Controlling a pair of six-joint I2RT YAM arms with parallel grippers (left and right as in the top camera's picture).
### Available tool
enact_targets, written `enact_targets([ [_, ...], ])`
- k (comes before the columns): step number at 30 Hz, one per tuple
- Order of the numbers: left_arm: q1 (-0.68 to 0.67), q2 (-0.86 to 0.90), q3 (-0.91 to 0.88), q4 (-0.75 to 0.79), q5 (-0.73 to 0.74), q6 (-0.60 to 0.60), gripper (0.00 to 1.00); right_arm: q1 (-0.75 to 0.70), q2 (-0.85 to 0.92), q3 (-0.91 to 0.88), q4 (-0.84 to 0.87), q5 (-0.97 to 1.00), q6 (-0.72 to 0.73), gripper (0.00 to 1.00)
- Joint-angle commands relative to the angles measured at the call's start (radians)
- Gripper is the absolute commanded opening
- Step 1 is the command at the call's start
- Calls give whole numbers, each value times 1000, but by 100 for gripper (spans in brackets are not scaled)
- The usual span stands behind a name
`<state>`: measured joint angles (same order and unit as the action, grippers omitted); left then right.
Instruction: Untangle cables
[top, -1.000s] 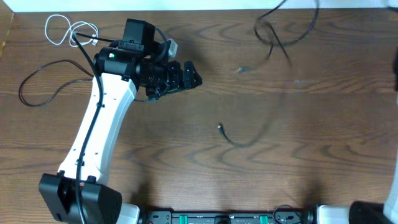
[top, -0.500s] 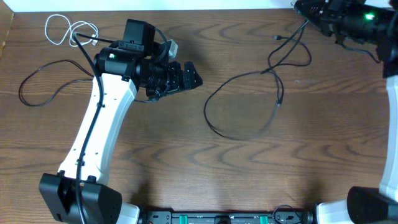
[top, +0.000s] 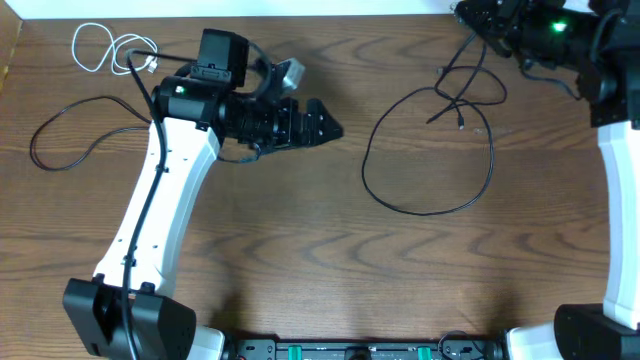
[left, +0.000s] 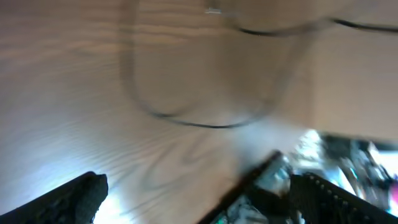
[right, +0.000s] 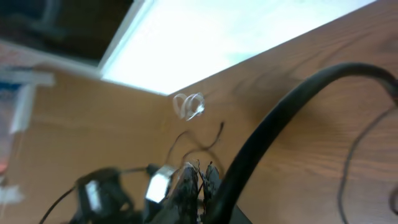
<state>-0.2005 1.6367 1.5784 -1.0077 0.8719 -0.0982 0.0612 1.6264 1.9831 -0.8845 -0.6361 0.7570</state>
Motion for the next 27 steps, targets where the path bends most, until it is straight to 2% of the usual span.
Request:
enact_targets([
  [1,-3,10,-2,32,221,132,99,32,-9,21,-33,251,49,1],
  [5,-18,9,-2,121,221,132,99,53,14,21,-72,278,100,1],
  [8,-35,2,-2,243,220,131,100,67,46,21,-74,276,113,1],
  [10,-51,-5,-2,349,219,130,100,71,69,21,-73,217,116,1],
  [11,-60,-6,-2,402,219,129,91,72,78,21,-71,178,123,1],
  [17,-142,-6,-2,652,200,124,91,73,121,21,-43,-51,178,1],
  [23,-243,-6,-2,707,18,124,91,98,120,21,-16,-150,218,1],
  [27,-292,-6,-2,708,-37,125,90,102,120,21,32,-179,262,1],
])
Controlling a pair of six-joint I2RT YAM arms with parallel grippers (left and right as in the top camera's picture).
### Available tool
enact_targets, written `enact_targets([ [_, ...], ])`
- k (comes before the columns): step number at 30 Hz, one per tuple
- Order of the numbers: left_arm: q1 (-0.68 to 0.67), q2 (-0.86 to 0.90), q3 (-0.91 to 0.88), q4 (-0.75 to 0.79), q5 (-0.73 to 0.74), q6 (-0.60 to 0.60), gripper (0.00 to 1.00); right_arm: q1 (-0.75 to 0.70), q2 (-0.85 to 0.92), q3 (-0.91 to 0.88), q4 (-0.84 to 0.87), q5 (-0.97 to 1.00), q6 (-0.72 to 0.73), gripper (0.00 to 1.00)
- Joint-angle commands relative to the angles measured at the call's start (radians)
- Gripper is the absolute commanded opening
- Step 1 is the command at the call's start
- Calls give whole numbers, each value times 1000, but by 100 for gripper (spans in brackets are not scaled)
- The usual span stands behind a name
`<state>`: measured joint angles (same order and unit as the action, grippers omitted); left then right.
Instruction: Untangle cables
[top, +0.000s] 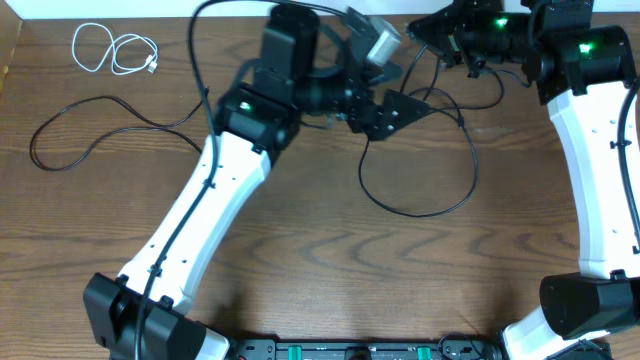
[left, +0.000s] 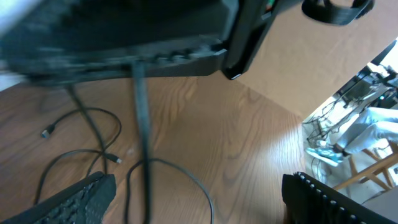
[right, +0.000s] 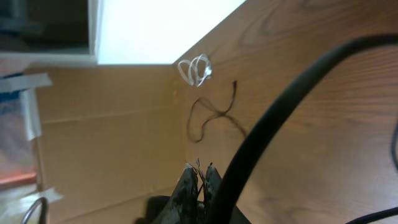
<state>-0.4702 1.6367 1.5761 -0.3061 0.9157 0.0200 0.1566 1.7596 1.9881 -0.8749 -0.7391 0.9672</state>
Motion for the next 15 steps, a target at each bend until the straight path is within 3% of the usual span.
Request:
enact_targets([
  [1,-29,-6,0,6,-94,6,88,7,-13,16,31,-92,62,1],
  [11,-28,-6,0,13,-124,6,56,3,-13,16,41,-152,71,1],
  [15,-21,-6,0,13,-125,6,55,-11,-13,16,29,-148,43,1],
])
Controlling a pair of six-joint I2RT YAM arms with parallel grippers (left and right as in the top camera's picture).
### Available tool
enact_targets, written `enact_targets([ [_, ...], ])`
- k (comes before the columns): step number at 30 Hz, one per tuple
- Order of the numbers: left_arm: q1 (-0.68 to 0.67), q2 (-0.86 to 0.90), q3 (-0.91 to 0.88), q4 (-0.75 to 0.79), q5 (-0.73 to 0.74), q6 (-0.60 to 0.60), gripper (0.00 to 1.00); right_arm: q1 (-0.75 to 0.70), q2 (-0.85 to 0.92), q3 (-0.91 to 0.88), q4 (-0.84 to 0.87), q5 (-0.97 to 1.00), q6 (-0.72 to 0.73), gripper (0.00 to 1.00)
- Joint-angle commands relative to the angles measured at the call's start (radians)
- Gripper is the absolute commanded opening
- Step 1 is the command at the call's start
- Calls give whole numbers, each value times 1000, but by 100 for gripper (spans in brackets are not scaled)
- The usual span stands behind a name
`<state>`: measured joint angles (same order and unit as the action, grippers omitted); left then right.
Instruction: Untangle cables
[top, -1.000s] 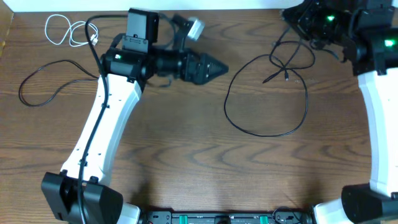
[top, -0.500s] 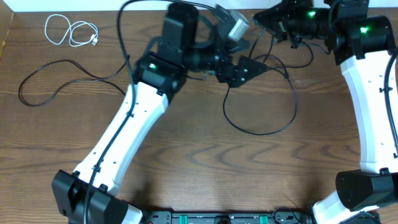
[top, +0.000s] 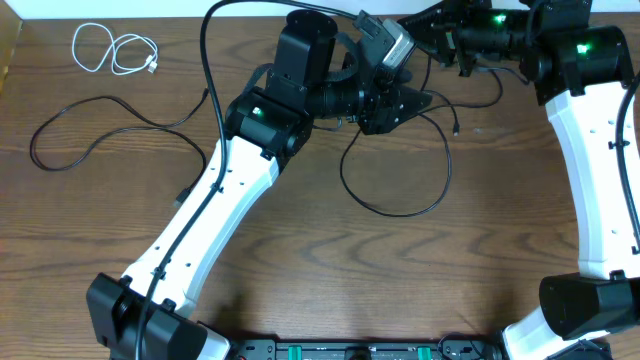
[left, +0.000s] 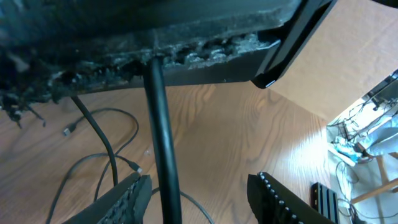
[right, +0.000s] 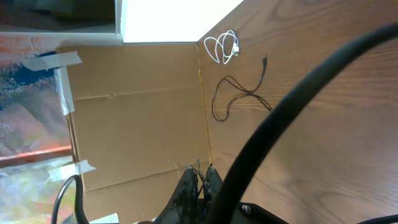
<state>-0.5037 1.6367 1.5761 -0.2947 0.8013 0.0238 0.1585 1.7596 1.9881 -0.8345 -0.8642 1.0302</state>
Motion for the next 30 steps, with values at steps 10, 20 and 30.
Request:
enact_targets([
  [10,48,-27,1,17,2,-14,55,-40,-13,16,-104,42,-40,1],
  [20,47,-28,1,24,110,-24,55,-27,-13,16,-97,42,-40,1],
  [30,47,-28,1,23,159,-25,34,-26,-13,16,-97,19,-40,1],
])
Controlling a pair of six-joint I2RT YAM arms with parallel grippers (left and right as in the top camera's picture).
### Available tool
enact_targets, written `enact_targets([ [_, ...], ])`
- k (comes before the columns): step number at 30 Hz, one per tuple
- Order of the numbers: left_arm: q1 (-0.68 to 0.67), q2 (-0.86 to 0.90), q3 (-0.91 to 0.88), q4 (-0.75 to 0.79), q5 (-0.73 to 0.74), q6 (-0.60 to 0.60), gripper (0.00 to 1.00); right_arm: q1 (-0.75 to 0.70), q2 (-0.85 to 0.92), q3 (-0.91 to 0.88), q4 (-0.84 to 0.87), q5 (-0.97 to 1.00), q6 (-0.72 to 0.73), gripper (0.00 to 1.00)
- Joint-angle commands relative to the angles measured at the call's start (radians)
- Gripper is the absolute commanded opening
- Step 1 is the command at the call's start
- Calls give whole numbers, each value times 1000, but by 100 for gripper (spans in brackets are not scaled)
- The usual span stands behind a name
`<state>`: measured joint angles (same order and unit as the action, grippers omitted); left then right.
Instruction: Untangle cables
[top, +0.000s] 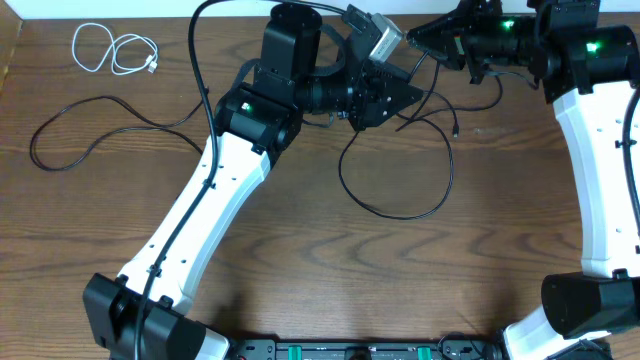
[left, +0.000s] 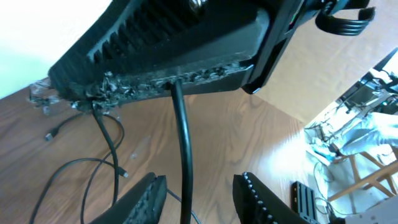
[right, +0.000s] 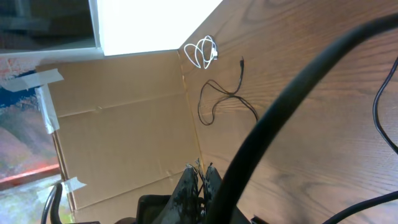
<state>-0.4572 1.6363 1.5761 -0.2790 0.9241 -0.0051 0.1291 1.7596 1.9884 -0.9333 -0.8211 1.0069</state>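
A black cable hangs from my right gripper (top: 415, 35) at the table's far edge, and its loop (top: 400, 213) lies on the wood below. In the right wrist view the gripper (right: 200, 169) is shut, with thin strands pinched between its tips. My left gripper (top: 405, 95) sits just below and left of the right one. Seen from the left wrist, the left gripper (left: 200, 177) is open and a strand of the black cable (left: 185, 155) runs down between its fingers without being clamped. The right gripper (left: 93, 102) fills the upper part of that view.
A second black cable (top: 60, 125) lies loose at the left of the table. A coiled white cable (top: 110, 50) rests in the far left corner. Cardboard walls (right: 124, 124) stand along the table's edges. The left arm (top: 200, 220) stretches diagonally across the table's middle.
My left gripper has shifted slightly and its fingers stand a little closer together around the hanging strand. The right gripper has moved a touch to the right. The loop lies much as before.
At first my left gripper was open over the table's centre left, and the right held the cable in the far right corner. Then both grippers were together at the far centre. After that the loop lay further left, with the strand between the left fingers, as now.
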Motion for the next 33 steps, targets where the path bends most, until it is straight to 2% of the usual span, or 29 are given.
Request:
enact_targets([
  [1,0,-27,1,7,37,4,31,3,-13,16,2,-24,-16,1],
  [10,0,-27,1,-3,54,1,23,6,-13,16,-3,-51,-17,1],
  [13,0,-27,1,-3,83,1,8,12,-13,16,-2,-50,-18,1],
  [18,1,-28,1,-30,90,0,7,13,-13,16,-2,-48,-61,1],
  [23,2,-28,1,-38,66,-13,7,6,-13,16,-7,-2,-158,33],
  [25,15,-32,1,-37,-35,-89,7,-8,-13,16,-10,4,-205,46],
  [27,40,-44,2,-37,-141,-175,7,-30,-13,16,-17,3,-289,78],
  [28,67,-57,3,-34,-167,-211,7,-49,-13,16,-37,3,-351,90],
  [33,188,-125,12,17,-167,-301,8,-160,-13,16,-153,3,-484,97],
])
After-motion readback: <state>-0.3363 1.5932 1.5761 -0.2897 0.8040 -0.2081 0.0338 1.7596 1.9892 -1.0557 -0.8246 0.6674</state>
